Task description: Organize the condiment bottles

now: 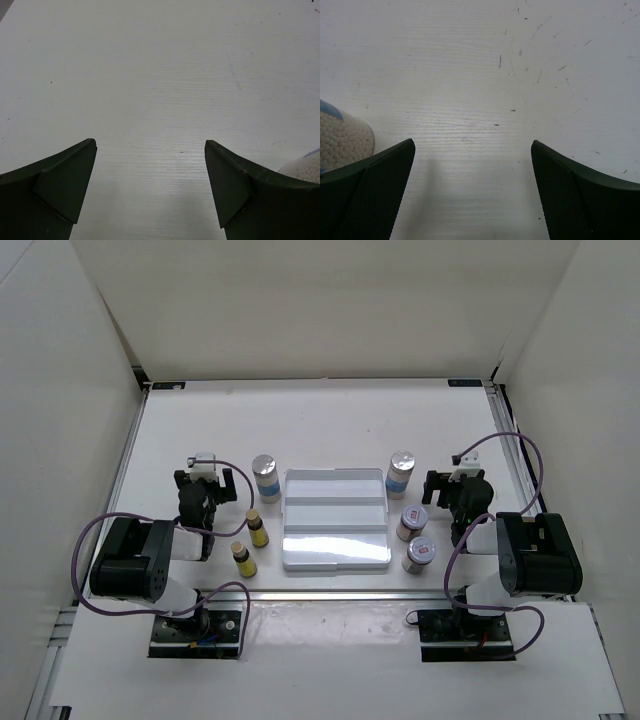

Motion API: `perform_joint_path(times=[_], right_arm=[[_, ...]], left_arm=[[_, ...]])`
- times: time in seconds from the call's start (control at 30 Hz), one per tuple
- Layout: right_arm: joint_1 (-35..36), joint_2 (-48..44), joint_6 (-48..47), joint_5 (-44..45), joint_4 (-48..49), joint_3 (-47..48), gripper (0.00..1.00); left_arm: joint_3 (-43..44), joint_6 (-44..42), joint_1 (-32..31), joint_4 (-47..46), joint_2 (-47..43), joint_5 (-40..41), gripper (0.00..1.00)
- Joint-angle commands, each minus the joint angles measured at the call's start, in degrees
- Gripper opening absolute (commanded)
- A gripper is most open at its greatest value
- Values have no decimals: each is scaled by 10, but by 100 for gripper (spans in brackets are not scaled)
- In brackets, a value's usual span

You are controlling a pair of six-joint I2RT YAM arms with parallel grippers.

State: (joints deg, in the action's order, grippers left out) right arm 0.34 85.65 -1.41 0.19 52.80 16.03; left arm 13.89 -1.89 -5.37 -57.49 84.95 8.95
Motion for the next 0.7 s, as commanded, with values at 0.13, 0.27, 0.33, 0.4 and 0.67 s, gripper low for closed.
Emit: perform_joint_path(times=[0.13,0.27,0.33,0.4,0.67], right_arm=[[-3,-7,4,-2,18,15,100],[-3,-7,4,-2,18,15,100],[-3,-7,4,-2,18,15,100],[-3,-20,4,-2,28,15,100],[-8,-185,254,275,-788,435,100]], left_arm=[[11,4,2,-9,-11,-9,100],[11,4,2,-9,-11,-9,100],[11,10,2,-9,-11,-9,100],[11,10,2,-9,-11,-3,100],[150,120,-45,333,-198,191,100]])
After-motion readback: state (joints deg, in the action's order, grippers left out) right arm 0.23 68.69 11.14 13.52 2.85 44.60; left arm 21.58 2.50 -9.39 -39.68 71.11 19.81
